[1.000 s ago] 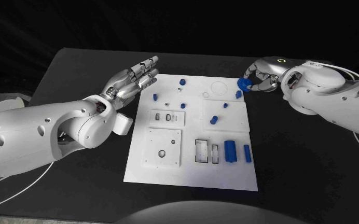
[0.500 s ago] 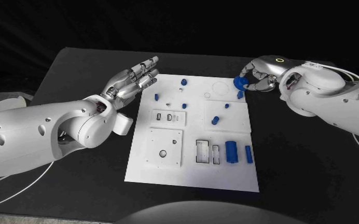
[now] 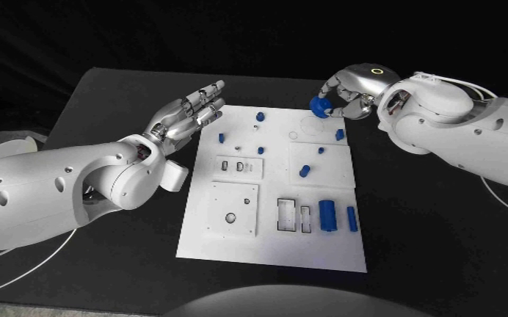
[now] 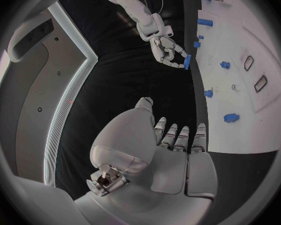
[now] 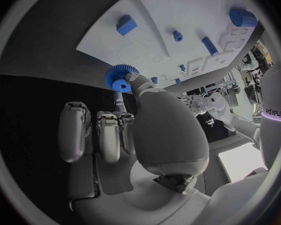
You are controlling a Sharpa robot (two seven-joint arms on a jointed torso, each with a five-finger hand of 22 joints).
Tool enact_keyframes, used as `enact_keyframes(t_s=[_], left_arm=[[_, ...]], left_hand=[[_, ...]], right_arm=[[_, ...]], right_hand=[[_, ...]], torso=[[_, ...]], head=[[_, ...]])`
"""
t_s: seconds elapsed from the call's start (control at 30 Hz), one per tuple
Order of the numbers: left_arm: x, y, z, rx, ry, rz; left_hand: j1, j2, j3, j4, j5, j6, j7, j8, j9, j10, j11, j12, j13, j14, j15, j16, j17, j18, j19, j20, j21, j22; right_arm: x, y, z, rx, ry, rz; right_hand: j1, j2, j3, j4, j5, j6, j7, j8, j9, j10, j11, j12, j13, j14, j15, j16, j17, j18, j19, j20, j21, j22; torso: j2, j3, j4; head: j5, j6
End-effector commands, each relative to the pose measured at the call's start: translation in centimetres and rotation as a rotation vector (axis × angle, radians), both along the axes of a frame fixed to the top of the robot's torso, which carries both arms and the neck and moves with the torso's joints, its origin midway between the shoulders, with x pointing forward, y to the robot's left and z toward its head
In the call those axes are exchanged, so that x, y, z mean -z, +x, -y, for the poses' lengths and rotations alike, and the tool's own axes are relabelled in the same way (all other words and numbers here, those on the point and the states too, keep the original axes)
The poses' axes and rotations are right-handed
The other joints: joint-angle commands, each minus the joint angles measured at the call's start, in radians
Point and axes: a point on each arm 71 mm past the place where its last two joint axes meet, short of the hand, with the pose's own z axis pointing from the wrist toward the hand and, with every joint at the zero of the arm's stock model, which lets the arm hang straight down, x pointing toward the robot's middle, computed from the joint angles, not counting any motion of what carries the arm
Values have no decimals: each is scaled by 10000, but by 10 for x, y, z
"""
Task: Assemble the parts on the task board
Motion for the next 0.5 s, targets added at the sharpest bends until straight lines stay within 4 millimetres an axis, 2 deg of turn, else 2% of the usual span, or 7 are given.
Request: enact_keyframes(t_s=[0.03, 0.3, 0.5], left_arm=[[-1, 0, 3, 225, -107, 26], [0, 0, 4, 253, -113, 25], [0, 0, 5, 261, -117, 31]], left_hand=[[131, -1, 62, -16, 40, 28, -9, 64, 6, -12, 69, 7, 16, -7, 49, 13, 13, 101, 13, 48, 52, 10], [131, -1, 62, -16, 40, 28, -9, 64, 6, -12, 69, 7, 16, -7, 49, 13, 13, 101, 13, 48, 52, 10], [147, 0, 75, -25, 48, 33, -13, 70, 8, -8, 82, 17, 18, 2, 69, 16, 16, 102, 19, 56, 56, 11]], right_arm=[[1, -2, -14, -301, -374, -230], [2, -13, -55, -1237, -590, -533], [5, -16, -81, -1692, -984, -741]], right_hand=[[-103, -14, 18, 44, -2, 542, -220, 654, 811, 1048, 38, 38, 2635, 1044, 1, 33, 2632, -58, 36, 33, 4, 1679], [-123, -3, 29, 38, -84, 468, -203, 631, 832, 1048, 36, 38, 2635, 1044, 10, 33, 2632, -55, 32, 40, -11, 1678], [-150, 10, 43, 31, -127, 369, -185, 586, 841, 1048, 37, 38, 2635, 1044, 13, 33, 2632, -50, 24, 44, -35, 1675]], torso=[[-4, -1, 2], [-4, 6, -4], [-3, 0, 5]], head=[[-4, 2], [4, -2], [-61, 13]])
